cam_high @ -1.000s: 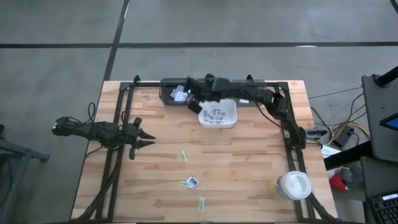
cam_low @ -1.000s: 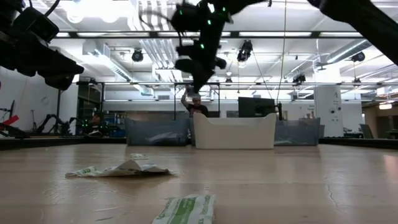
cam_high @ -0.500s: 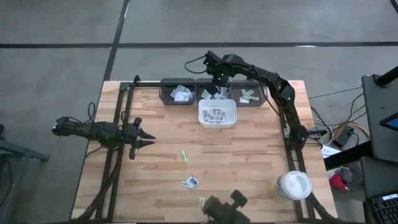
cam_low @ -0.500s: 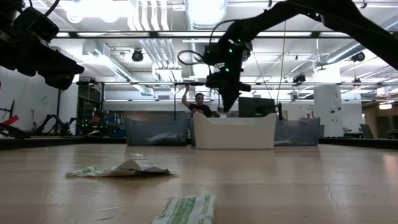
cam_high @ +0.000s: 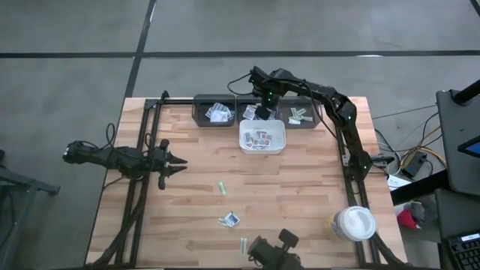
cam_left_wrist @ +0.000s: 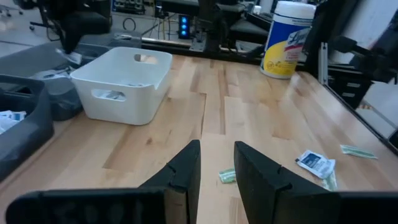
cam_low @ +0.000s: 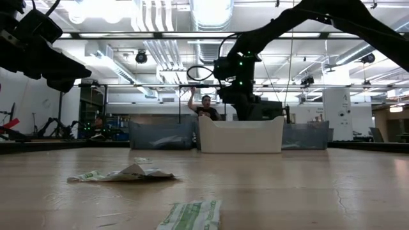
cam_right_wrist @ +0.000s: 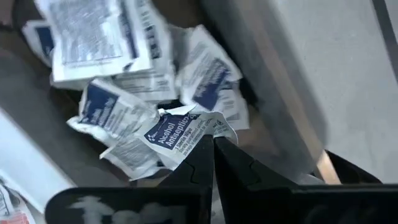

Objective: Pick & Place First Aid Supplies
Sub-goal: Put the top blue alcohol pad into the middle gray bin, then put the blue alcohol pad into the middle gray bin

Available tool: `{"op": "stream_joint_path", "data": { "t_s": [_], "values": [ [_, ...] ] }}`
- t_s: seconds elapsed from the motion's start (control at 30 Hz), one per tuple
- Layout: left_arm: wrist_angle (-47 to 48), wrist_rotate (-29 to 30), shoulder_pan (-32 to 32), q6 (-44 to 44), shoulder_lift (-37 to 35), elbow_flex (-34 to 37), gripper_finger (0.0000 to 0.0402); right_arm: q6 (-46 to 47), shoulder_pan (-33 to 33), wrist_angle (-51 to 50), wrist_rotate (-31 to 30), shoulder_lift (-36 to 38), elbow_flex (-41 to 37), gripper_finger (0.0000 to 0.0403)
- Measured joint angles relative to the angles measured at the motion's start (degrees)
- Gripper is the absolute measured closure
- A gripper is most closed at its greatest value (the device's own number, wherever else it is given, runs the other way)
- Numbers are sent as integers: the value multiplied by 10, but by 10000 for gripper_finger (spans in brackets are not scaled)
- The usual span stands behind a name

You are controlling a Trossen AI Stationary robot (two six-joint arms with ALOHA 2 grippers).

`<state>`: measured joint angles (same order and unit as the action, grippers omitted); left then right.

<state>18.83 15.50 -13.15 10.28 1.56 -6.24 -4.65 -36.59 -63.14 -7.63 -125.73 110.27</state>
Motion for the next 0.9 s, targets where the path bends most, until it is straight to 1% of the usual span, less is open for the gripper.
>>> {"op": "stream_joint_path", "data": {
  "t_s": [0.13,0.23,0.47,0.67,0.77,0.9],
  "values": [
    [0,5,0,0,0,0,307,-26,4,12,2,0,-18,394],
    [0,5,0,0,0,0,307,-38,4,23,2,0,-20,386],
    [0,5,0,0,0,0,307,-56,4,35,1,0,-7,337],
    [-3,5,0,3,0,0,307,-60,5,10,8,0,45,305],
    [-3,5,0,4,0,0,307,-53,11,-15,36,0,82,297],
    [-3,5,0,4,0,0,307,-13,23,-41,112,1,129,293]
  ]
}}
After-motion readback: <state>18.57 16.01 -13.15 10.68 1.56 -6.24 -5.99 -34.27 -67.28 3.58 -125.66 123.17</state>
